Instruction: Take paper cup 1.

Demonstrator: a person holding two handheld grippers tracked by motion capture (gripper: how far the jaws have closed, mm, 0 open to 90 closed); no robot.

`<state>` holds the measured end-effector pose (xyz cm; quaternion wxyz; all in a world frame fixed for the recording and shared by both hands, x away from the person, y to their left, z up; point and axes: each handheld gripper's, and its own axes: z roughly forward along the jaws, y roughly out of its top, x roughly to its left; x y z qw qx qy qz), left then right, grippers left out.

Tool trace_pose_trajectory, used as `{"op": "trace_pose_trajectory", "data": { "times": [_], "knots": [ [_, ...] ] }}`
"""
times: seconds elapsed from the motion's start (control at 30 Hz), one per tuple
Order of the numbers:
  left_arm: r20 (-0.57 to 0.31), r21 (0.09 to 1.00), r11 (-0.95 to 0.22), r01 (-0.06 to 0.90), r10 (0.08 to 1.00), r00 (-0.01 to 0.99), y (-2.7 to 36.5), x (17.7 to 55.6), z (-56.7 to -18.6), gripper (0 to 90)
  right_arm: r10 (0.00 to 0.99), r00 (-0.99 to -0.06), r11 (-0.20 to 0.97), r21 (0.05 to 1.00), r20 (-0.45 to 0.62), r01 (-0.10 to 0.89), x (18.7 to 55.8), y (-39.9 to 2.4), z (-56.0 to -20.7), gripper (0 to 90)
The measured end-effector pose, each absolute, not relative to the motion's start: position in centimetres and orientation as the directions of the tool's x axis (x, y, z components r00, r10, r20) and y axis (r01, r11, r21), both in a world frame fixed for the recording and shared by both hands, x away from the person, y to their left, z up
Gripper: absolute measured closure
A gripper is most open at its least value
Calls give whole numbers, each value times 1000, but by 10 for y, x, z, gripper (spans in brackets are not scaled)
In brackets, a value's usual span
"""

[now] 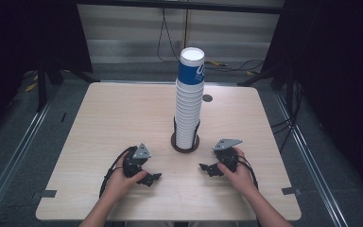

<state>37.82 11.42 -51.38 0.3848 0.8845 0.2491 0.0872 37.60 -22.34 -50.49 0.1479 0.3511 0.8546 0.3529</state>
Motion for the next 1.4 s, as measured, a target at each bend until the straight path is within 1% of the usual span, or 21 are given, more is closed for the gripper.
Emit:
{"op": "trace_pose_trajectory", "data": {
  "times": [0.2,0.3,0.33,0.37,0.43,0.47,0.5,0.53,0.57,0.63,0.77,0.93,0.97,1.07,1.23,1.4],
  "knots": [
    [-40,715,-582,387,519,854,115,377,-513,0,714,-700,499,706,-6,503,375,-222,-505,106],
    [-49,685,-604,409,521,852,113,377,-509,4,714,-700,496,707,-2,504,374,-222,-505,108],
    [-73,672,-597,439,536,841,113,378,-505,23,712,-702,497,708,-2,502,373,-223,-505,112],
    [-92,666,-587,460,548,832,115,379,-502,62,712,-702,495,707,2,505,373,-223,-505,116],
    [-152,643,-570,512,560,815,118,382,-494,203,710,-705,497,705,6,507,373,-223,-504,128],
    [-175,648,-550,526,566,806,119,383,-491,216,707,-707,499,698,15,513,373,-224,-502,133],
    [-182,653,-546,525,560,808,120,383,-489,171,707,-706,494,690,33,528,374,-224,-500,132],
    [-171,648,-559,517,555,814,122,384,-483,160,708,-705,492,682,47,541,374,-224,-499,133],
    [-166,635,-572,519,555,815,123,385,-478,193,701,-710,488,686,60,540,374,-224,-496,134],
    [-189,618,-563,549,571,799,124,389,-468,180,693,-718,489,688,66,536,374,-223,-487,135],
    [-170,582,-611,537,554,815,122,395,-446,178,666,-744,505,696,63,511,377,-220,-469,135],
    [-191,551,-647,527,517,835,117,405,-415,178,649,-757,507,700,74,503,382,-215,-447,135],
    [-198,552,-650,523,508,839,117,408,-410,178,645,-761,505,704,77,499,383,-214,-442,135],
    [-219,556,-631,541,516,828,116,415,-392,179,634,-770,504,718,69,480,386,-211,-427,134],
    [-213,568,-621,540,522,826,113,425,-363,179,632,-773,496,733,63,465,393,-211,-404,134],
    [-193,581,-616,532,531,825,109,437,-338,179,646,-759,445,764,88,467,403,-212,-382,134]
  ]
}}
